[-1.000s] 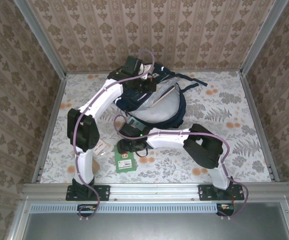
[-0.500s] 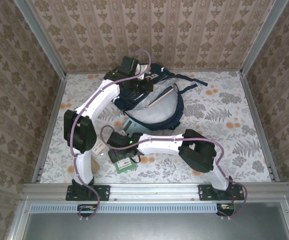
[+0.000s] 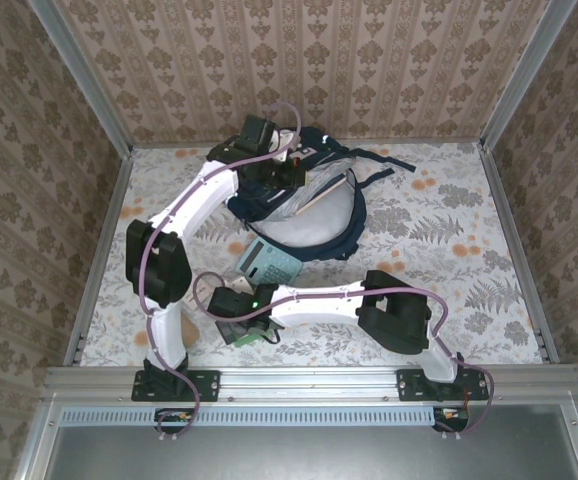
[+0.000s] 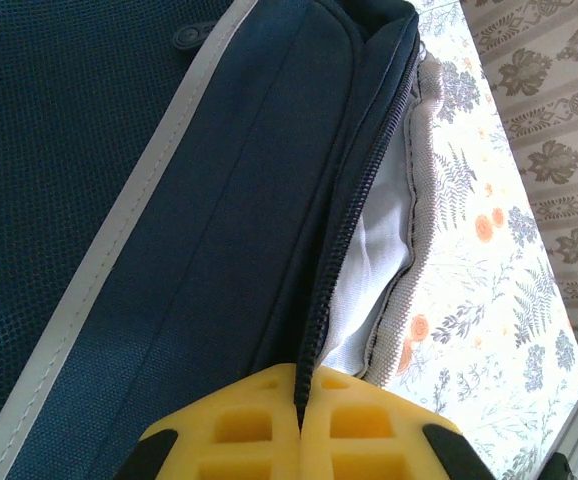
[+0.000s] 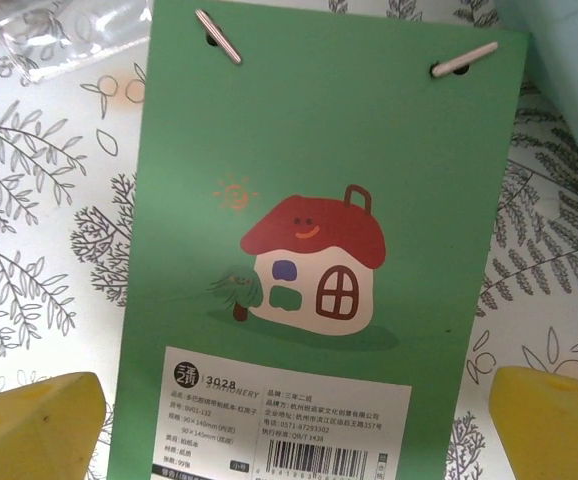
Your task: Pack books, pencil case, and school supplies into a backpack
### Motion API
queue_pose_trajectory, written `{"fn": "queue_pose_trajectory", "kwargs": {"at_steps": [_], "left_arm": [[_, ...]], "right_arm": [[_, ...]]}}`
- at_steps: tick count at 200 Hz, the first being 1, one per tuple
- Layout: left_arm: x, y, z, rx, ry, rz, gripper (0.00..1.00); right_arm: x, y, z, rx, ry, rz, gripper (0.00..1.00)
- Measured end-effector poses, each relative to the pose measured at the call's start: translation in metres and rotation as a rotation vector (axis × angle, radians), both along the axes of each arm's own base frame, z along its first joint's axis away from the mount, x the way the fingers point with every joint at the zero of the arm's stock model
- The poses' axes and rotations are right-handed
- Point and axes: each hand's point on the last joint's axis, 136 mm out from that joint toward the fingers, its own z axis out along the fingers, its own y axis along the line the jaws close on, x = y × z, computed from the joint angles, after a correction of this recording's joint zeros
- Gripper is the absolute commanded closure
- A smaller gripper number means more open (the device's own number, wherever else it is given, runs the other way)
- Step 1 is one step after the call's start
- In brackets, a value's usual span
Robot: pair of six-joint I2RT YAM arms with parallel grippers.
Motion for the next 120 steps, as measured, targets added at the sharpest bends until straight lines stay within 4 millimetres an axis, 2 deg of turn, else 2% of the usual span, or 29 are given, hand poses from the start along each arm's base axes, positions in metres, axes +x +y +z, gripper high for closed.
{"fn": "queue_pose_trajectory", "kwargs": {"at_steps": [60, 120], "left_arm": [[-0.002, 0.003, -0.01, 0.005, 0.02, -0.001, 1.0], [-0.004, 0.005, -0.005, -0.001, 0.012, -0.001, 1.0]], "right_arm": [[-0.01, 0.003, -0.016, -0.015, 0.02, -0.02, 0.01], [-0.01, 0.004, -0.02, -0.048, 0.014, -0.041, 0.0]]}}
